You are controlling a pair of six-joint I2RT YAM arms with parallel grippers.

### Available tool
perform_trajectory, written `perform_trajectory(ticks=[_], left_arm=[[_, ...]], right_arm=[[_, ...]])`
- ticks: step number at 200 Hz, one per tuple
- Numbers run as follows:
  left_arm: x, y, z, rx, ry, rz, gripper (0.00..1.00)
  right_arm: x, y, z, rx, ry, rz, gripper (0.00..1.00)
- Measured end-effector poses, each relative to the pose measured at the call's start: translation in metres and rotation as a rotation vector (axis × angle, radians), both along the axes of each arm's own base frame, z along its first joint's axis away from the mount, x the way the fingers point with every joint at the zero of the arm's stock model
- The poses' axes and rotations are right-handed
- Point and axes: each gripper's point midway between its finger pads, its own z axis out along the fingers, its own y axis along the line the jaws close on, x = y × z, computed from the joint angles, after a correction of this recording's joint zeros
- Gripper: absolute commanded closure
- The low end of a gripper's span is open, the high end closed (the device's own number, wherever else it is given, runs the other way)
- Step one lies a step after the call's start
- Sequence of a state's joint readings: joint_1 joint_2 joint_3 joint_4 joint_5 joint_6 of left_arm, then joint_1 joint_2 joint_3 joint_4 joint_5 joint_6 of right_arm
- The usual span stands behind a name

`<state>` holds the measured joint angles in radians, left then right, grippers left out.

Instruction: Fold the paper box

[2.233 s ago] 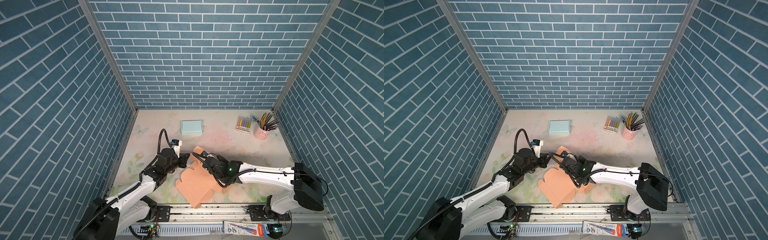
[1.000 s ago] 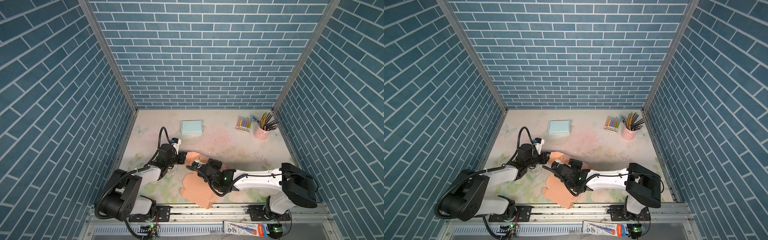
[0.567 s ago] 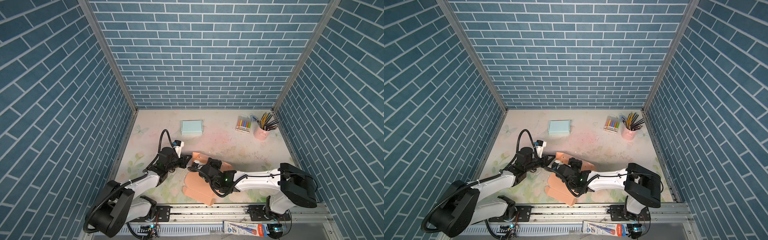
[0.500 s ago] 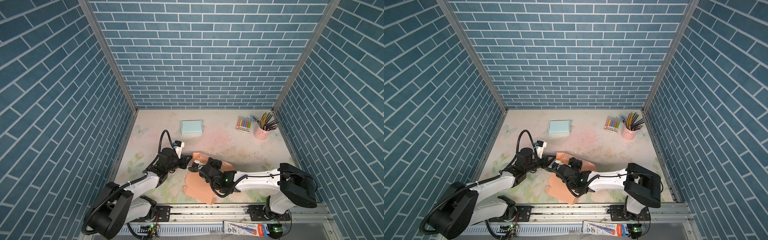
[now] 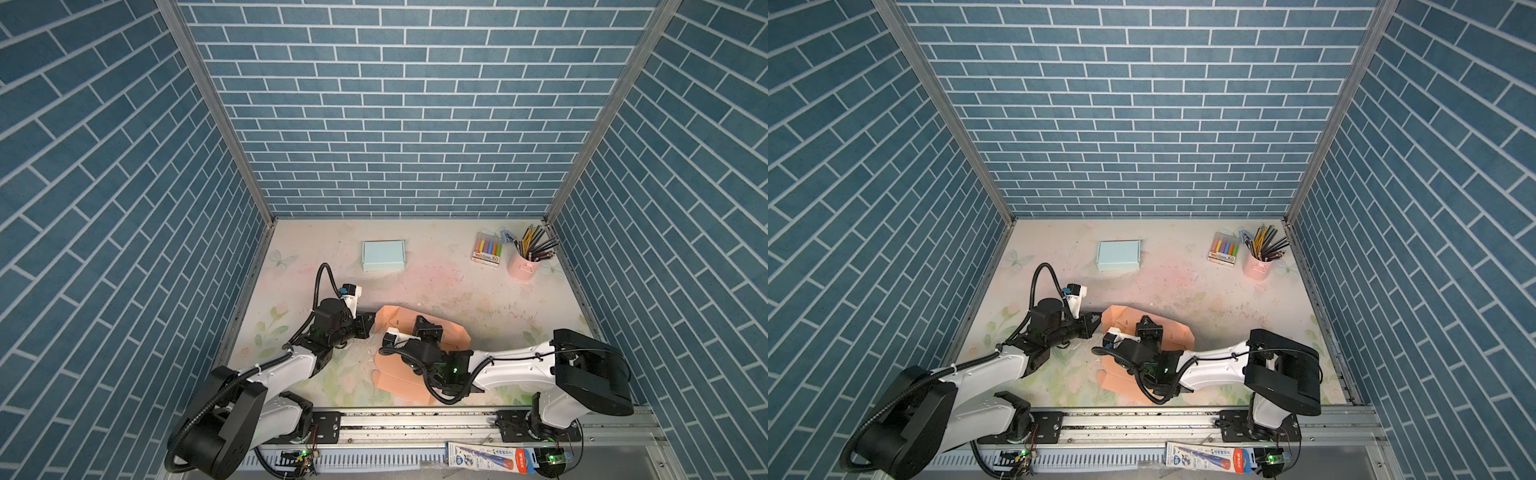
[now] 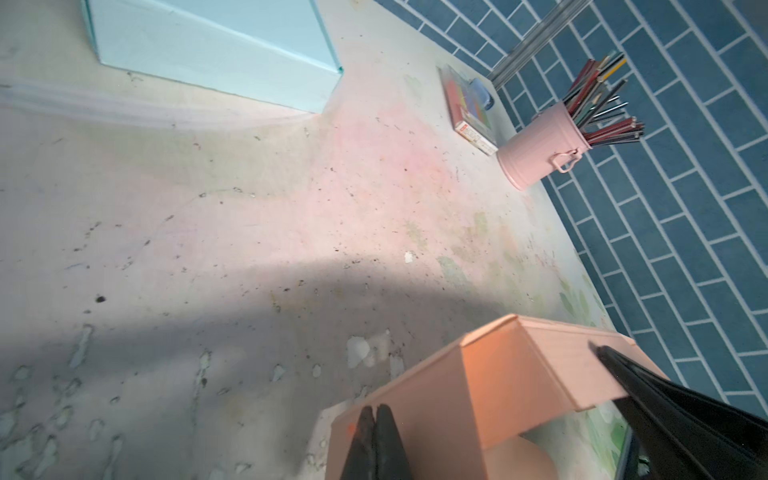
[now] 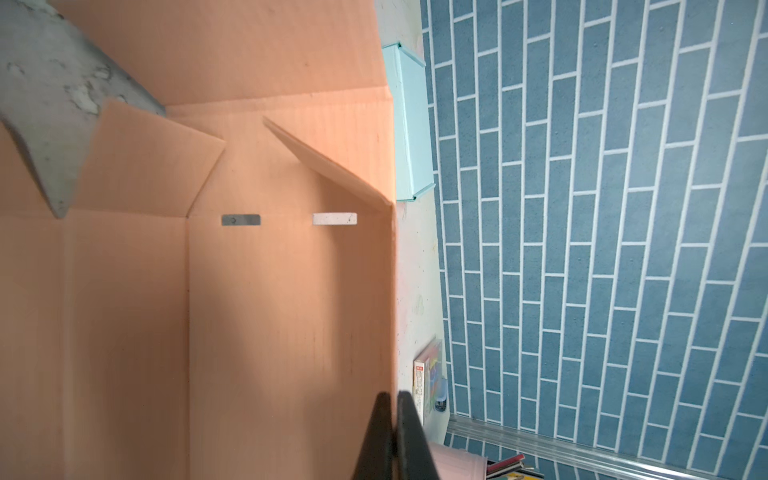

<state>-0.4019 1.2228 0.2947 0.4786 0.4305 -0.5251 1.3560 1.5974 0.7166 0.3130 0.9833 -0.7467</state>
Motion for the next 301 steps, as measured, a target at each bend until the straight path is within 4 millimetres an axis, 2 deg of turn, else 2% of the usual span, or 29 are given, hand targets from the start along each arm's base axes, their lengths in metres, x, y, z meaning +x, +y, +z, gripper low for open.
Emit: perform_trajectory(ticks=[33, 84, 122, 229, 255, 301], left_arm=[[0.011, 0.006, -0.018, 0.045, 0.042, 0.036, 0.95], [0.027, -0.008, -0.020, 0.042, 0.034, -0.004, 0.93], [0.018, -0.019, -0.018, 0.031, 0.026, -0.057, 0.93], [-0.015, -0.029, 0.000, -0.008, -0.026, -0.136, 0.90], [-0.027, -0.035, -0.004, -0.008, -0.016, -0.165, 0.88], [-0.047, -0.037, -0.020, 0.005, 0.016, -0.192, 0.78]], right_arm=[[-0.002, 0.000, -0.001, -0.007, -0.014, 0.012, 1.00], [-0.002, 0.000, 0.000, -0.009, -0.022, 0.018, 1.00], [-0.002, 0.001, 0.001, 0.001, -0.023, 0.020, 1.00], [0.000, 0.001, 0.002, 0.008, -0.036, 0.024, 1.00], [0.000, 0.001, 0.002, 0.008, -0.036, 0.024, 1.00], [-0.001, 0.001, 0.001, -0.004, -0.052, 0.028, 1.00]])
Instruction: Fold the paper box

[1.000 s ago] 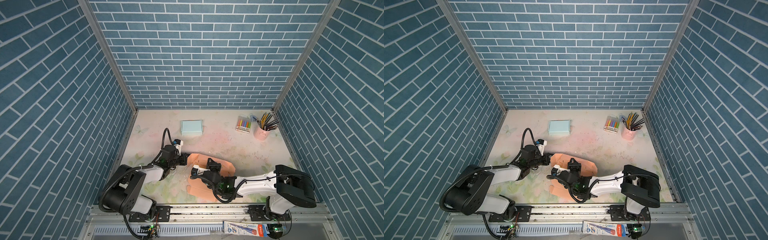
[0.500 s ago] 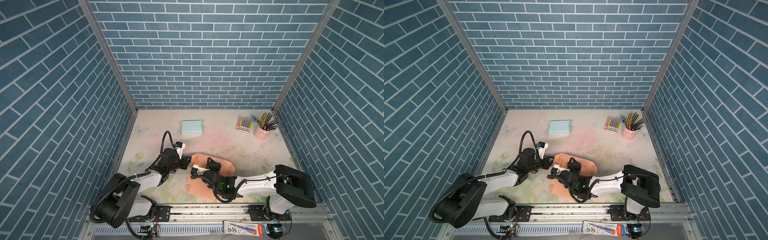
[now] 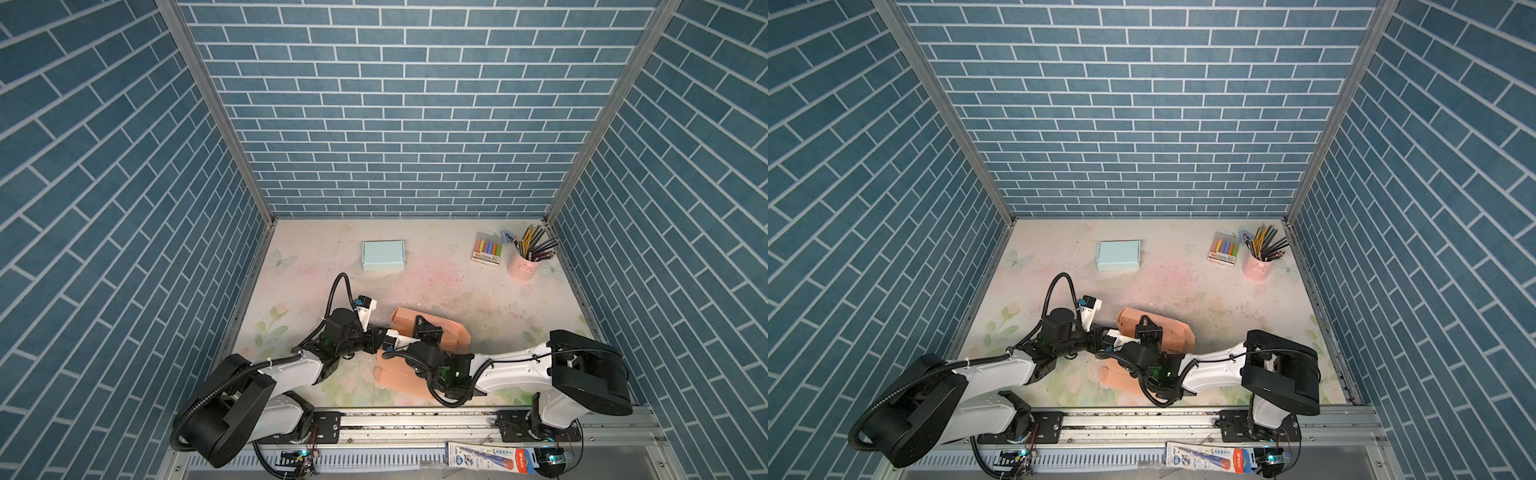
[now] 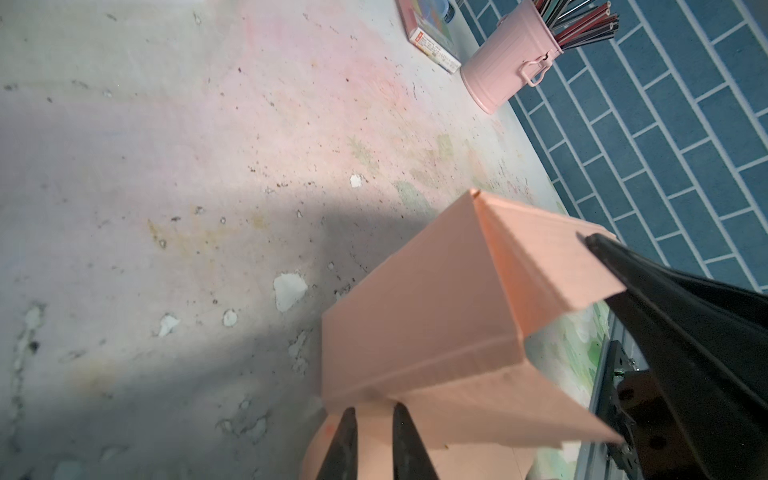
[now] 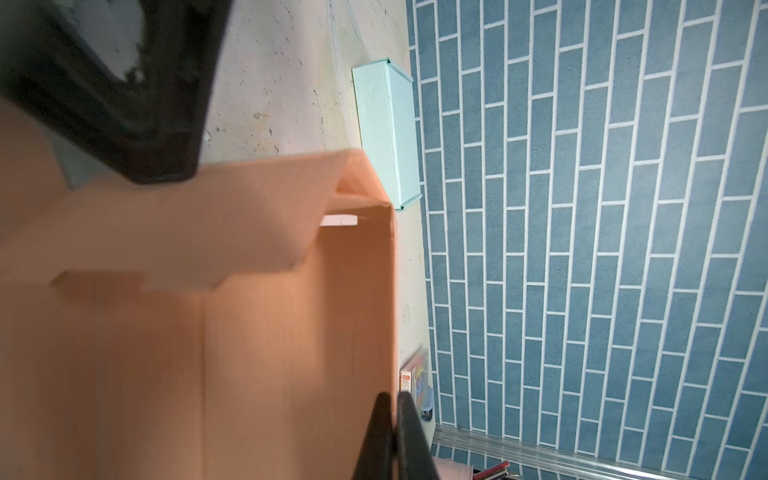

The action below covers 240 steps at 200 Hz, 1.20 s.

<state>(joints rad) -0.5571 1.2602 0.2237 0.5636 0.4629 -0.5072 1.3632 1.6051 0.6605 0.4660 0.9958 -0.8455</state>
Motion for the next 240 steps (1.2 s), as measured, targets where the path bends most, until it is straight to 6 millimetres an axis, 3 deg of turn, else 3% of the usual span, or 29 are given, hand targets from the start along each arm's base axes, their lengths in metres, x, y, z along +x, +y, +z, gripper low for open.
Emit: perform_trajectory(ticks=[65, 140, 240], left_arm=[[-0.004, 0.005, -0.001, 0.013, -0.059, 0.022, 0.58], [0.002, -0.005, 0.014, 0.003, -0.177, 0.001, 0.55], [0.006, -0.017, 0.017, 0.035, -0.299, -0.031, 0.55]], right_arm=[[-0.005, 0.004, -0.003, -0.009, -0.010, 0.018, 1.00], [-0.007, 0.004, -0.003, -0.009, -0.014, 0.019, 1.00], [-0.009, 0.004, -0.004, -0.015, -0.014, 0.023, 1.00]])
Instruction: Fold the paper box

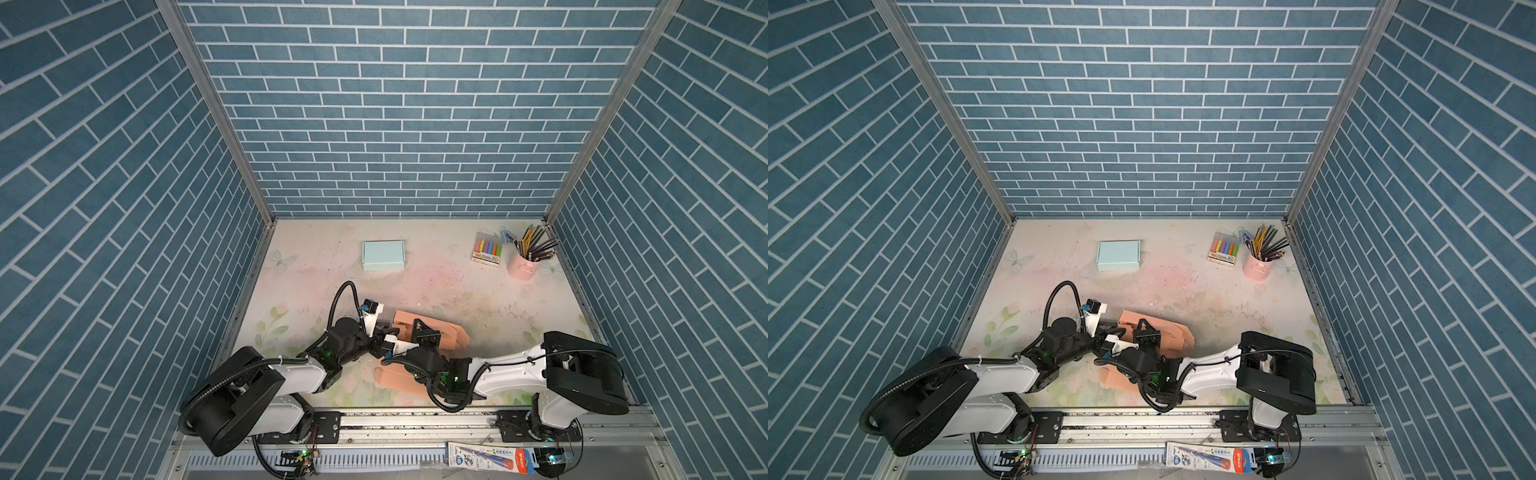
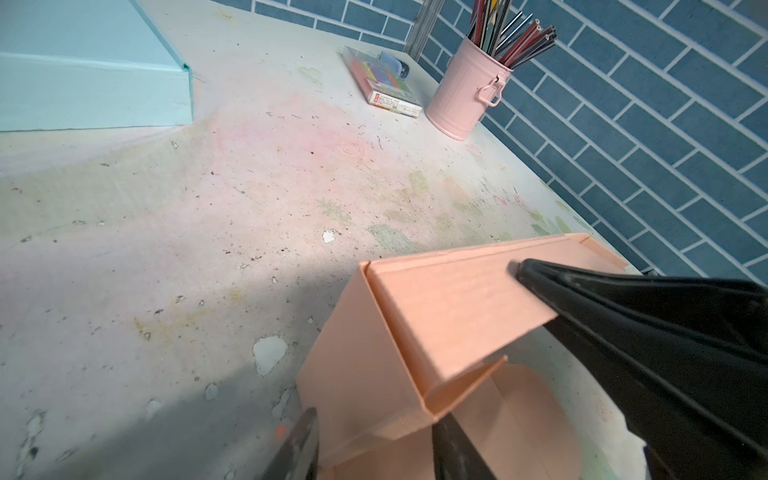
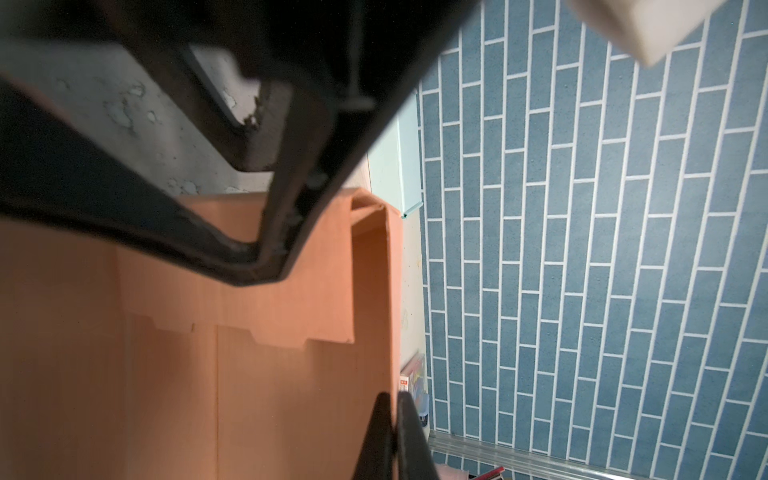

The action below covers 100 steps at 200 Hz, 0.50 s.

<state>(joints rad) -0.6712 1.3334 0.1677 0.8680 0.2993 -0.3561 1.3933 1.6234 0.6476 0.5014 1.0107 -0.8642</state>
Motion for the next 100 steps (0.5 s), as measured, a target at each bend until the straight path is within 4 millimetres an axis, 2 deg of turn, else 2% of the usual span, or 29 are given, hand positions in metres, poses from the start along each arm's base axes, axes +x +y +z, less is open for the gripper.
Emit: perform_trajectory(ticks=[100], left_arm=[[0.0058, -0.0023, -0.0046, 0.044, -0.085, 0.024, 0.64]], right_arm=[[-0.0016, -0.0043, -0.0017, -0.019, -0.004, -0.006, 1.00]])
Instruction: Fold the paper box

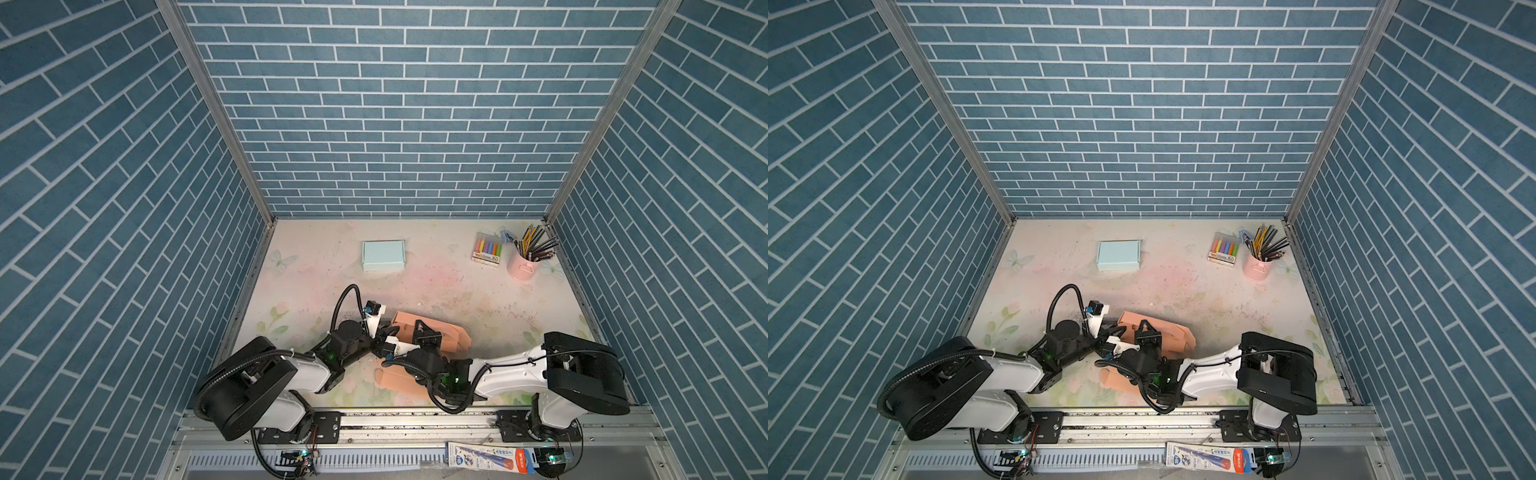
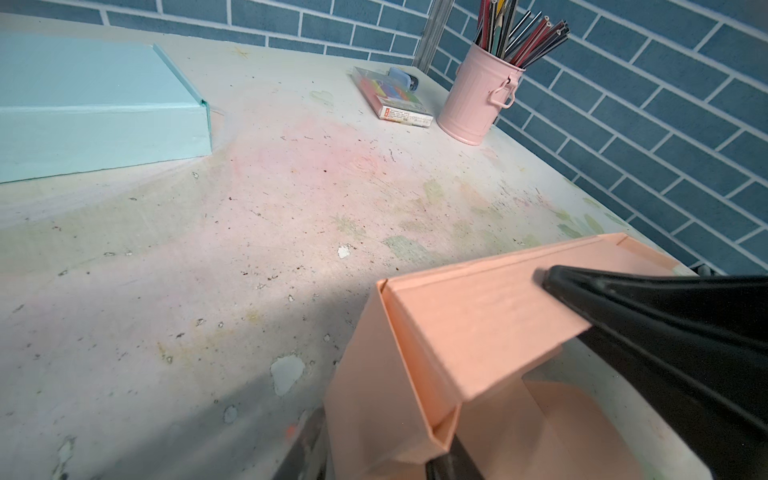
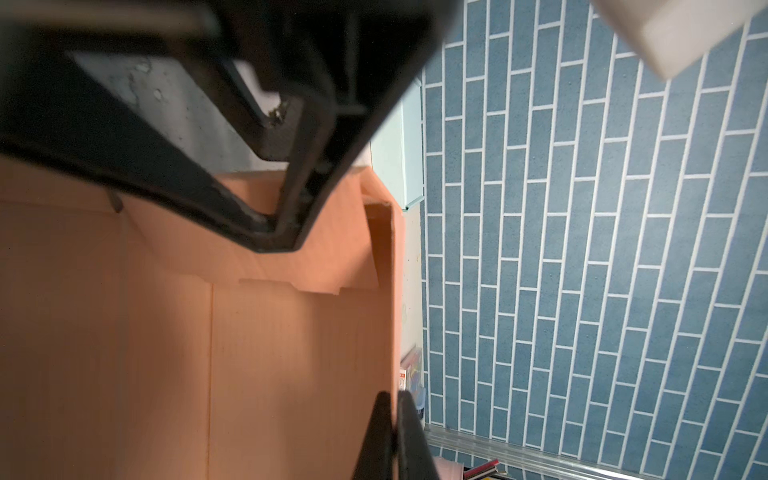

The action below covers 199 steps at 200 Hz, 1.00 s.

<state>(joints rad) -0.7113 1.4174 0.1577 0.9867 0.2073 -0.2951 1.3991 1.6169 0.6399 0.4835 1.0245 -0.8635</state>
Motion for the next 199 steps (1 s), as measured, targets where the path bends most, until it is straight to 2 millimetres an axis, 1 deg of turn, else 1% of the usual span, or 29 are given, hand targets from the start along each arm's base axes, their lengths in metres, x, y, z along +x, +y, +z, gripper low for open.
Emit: perform_trajectory(ticks=[34, 74, 123, 173, 177, 190, 199], left_arm=[[0.000, -0.001, 0.000, 0.004, -0.013, 0.000, 0.68], [0.000, -0.002, 0.000, 0.007, -0.027, -0.004, 0.69], [-0.001, -0.006, -0.001, 0.001, -0.036, -0.016, 0.68], [-0.004, -0.010, -0.003, 0.006, -0.040, -0.035, 0.63], [-0.004, -0.010, -0.003, 0.006, -0.041, -0.035, 0.63], [-0.004, -0.010, -0.003, 0.005, -0.042, -0.036, 0.69], [-0.004, -0.011, -0.003, 0.005, -0.044, -0.037, 0.71]], right_arm=[[0.000, -0.001, 0.000, -0.002, 0.000, -0.003, 1.00], [-0.001, -0.002, -0.001, -0.010, 0.003, -0.003, 1.00], [-0.002, -0.005, -0.001, -0.024, 0.003, -0.007, 1.00], [-0.003, -0.005, 0.001, -0.013, 0.007, -0.003, 1.00], [-0.003, -0.005, 0.001, -0.013, 0.007, -0.003, 1.00], [-0.004, -0.005, 0.001, -0.014, 0.007, -0.003, 1.00], [-0.004, -0.005, 0.001, -0.014, 0.008, -0.004, 1.00]])
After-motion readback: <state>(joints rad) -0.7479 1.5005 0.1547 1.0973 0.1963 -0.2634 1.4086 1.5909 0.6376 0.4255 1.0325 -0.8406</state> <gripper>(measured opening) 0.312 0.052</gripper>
